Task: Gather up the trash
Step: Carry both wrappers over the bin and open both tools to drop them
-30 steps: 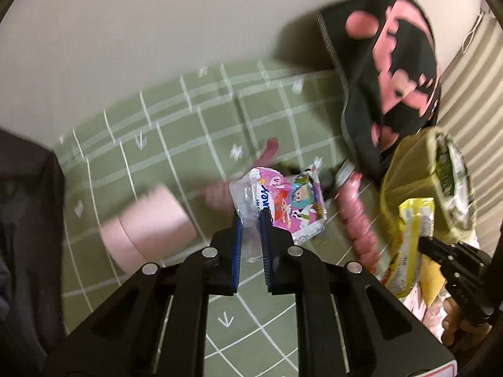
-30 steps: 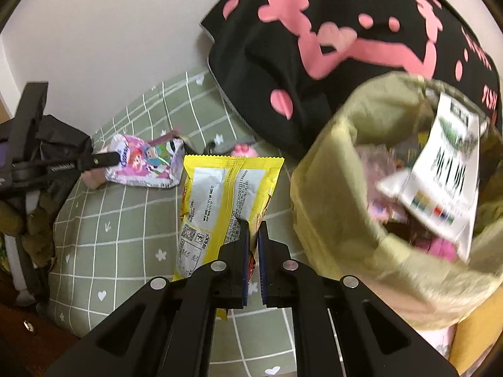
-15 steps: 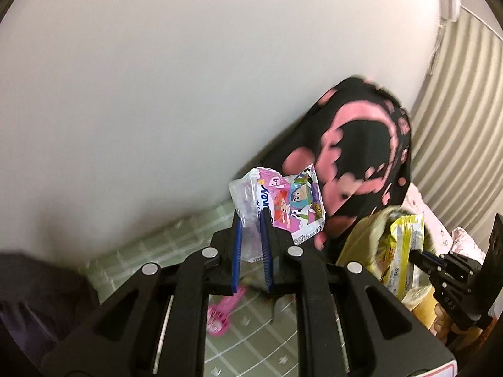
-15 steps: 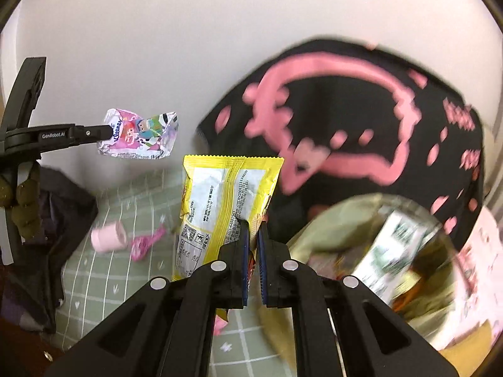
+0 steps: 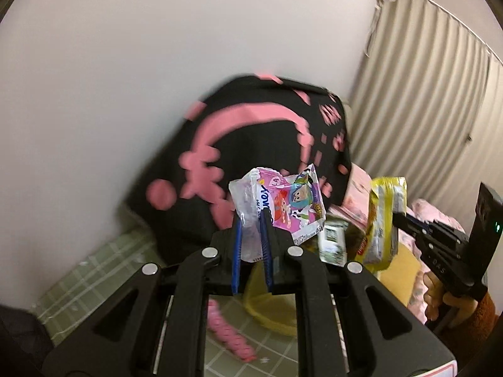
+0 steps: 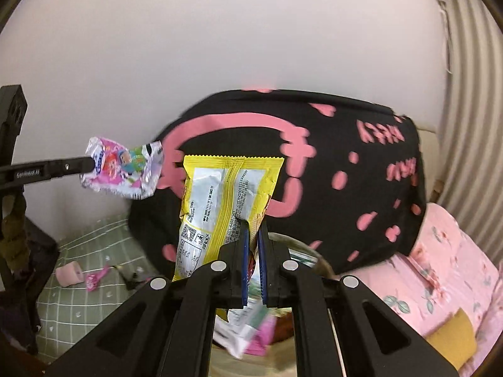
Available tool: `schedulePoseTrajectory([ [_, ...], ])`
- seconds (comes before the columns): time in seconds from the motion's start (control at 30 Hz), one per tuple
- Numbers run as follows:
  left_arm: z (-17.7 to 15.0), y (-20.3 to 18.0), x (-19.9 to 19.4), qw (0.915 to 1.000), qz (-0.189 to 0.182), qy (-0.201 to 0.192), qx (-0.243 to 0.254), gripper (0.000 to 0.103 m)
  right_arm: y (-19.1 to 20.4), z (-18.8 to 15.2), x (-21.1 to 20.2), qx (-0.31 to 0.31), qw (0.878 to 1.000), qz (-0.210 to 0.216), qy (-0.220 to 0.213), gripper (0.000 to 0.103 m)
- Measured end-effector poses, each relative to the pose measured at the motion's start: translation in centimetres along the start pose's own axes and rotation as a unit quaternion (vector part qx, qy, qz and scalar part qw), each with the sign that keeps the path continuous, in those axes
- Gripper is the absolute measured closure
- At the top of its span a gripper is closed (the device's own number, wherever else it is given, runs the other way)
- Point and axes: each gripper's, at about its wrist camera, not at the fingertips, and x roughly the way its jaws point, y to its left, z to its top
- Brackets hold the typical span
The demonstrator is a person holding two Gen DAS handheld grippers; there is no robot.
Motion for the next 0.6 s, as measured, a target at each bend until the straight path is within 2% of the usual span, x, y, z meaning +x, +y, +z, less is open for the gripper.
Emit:
schedulePoseTrajectory([
  [0.23, -1.5, -5.0, 5.4, 0.9965, -0.055, 0.057, 0.029, 0.092, -4.9, -1.9, -1.5, 0.041, 0.998, -0.040, 0.002, 0.096],
  [0.37, -2.9, -7.6, 9.1, 0.9906, -0.083, 0.100, 0.044, 0.092, -6.8, -2.8, -2.1, 0.052, 0.997, -0.054, 0.004, 0.096],
  [0.6, -5.9, -10.1, 15.2, 0.9808, -0.081, 0.169, 0.054, 0.092, -8.6, -4.4, -2.6, 0.067, 0.995, -0.067, 0.018, 0.096],
])
